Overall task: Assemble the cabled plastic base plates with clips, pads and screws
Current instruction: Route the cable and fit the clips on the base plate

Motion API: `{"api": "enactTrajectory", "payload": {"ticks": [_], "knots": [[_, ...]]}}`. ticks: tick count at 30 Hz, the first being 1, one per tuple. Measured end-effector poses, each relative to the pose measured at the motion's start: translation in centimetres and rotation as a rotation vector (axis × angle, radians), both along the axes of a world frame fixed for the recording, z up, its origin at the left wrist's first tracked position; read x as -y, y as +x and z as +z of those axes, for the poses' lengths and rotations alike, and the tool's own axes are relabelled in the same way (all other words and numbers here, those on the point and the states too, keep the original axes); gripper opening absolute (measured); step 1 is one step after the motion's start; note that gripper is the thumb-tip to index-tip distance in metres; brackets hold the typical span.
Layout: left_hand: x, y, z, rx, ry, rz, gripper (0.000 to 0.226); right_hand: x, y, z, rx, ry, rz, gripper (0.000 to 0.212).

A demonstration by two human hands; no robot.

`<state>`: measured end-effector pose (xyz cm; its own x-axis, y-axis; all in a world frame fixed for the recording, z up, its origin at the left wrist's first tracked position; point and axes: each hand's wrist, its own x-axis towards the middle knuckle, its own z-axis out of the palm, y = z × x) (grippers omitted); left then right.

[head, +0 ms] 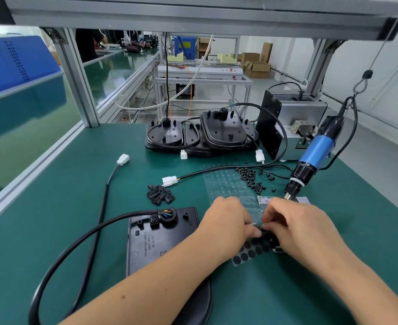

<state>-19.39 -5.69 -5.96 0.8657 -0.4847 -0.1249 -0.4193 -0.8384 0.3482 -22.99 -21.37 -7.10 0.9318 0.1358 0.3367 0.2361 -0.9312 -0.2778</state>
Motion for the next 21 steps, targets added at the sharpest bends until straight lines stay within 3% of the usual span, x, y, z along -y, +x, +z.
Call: {"api": "enactTrajectory", "payload": {"ticks": [10, 14, 17, 21], "knots": [[0.0, -0.4, 0.4, -0.012, 0.033, 0.009, 0.043, 0.0, -0.8, 1.3, -0.05, 0.016, 0.041, 0.025], [-0.5, -0.8, 1.6, -0.044, 0.058, 0.006, 0.052, -0.3, -1.3, 3.4, -0.225, 0.541, 0.035, 0.021], [-2.9, -0.6, 4.1, -0.031, -0.096, 0.032, 0.058, -1.4, -1.3, 4.2, -0.499, 0.926, 0.04, 0.02], [-8.9, -0.4, 6.0, 0.171, -0.199, 0.138, 0.037, -4.4, -1.1, 4.1, -0.719, 1.08, 0.061, 0.019]]}}
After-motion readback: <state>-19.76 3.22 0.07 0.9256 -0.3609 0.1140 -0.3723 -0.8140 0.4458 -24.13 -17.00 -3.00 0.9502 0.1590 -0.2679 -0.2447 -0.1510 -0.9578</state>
